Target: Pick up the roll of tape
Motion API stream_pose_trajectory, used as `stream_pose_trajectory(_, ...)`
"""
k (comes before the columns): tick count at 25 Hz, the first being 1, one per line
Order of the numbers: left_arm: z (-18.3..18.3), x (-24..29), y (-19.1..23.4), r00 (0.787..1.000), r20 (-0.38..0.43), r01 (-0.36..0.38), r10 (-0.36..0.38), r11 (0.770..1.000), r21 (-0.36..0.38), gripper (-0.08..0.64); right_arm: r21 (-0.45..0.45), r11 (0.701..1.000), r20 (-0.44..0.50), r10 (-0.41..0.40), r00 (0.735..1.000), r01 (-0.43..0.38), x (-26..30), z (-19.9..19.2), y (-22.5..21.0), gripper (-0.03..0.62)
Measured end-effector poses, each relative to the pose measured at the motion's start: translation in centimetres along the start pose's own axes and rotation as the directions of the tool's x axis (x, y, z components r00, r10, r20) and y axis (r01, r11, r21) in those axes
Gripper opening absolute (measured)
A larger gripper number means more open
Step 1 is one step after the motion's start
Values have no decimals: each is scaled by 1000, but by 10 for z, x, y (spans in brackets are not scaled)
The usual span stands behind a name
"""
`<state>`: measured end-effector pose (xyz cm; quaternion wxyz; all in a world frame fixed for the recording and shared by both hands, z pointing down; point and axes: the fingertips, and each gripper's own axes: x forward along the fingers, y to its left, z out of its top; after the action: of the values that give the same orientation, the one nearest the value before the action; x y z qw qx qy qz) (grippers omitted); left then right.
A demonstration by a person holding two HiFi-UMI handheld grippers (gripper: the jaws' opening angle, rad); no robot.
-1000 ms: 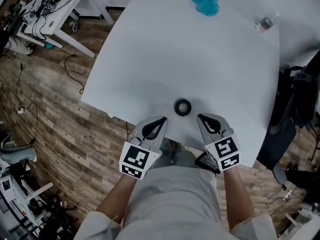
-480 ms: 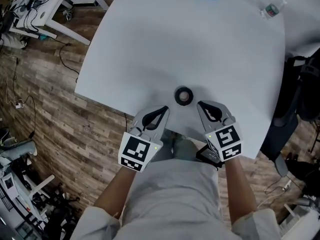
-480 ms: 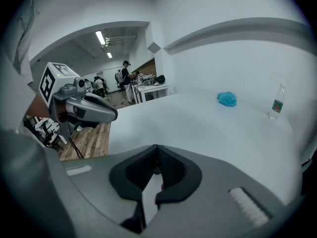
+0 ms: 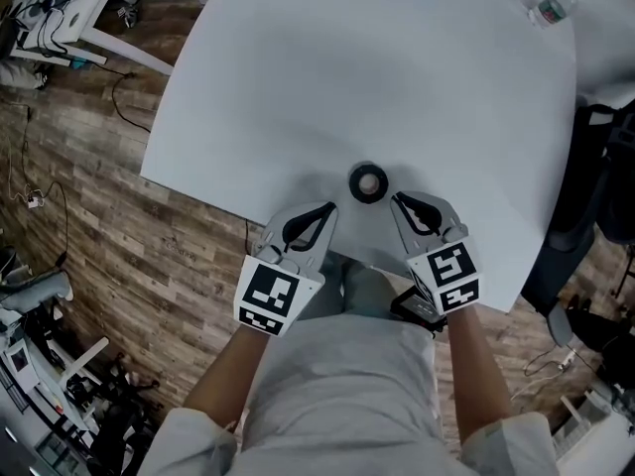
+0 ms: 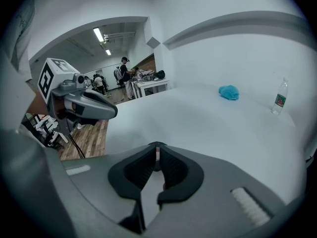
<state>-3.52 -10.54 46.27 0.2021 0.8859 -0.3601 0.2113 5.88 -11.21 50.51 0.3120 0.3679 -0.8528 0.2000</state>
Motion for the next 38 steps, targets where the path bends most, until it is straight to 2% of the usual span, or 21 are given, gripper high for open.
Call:
stream_pose_trajectory(2,-2,2,1,1000,-5,0,0,1000,1,18,0,1000,-12,0,1000,0,5,-3,-1,32)
stream_pose_trajectory(8,-8,7,4,1000,-20,3,-3,1000,-7,18,-18,1000,-18,-10,1000,9,18,-3,-3,101)
stream_pose_trajectory(24,-24,9,16,998,-56,4,-6,1000,-31,18,-58,998,-150,25,988,-34,62,-30,7,351)
stream_pose_trajectory(38,-32,8,24,998,-68,-5,1,999,-50,18,-98,995,-205,6,979,-26,84,-38,8,402)
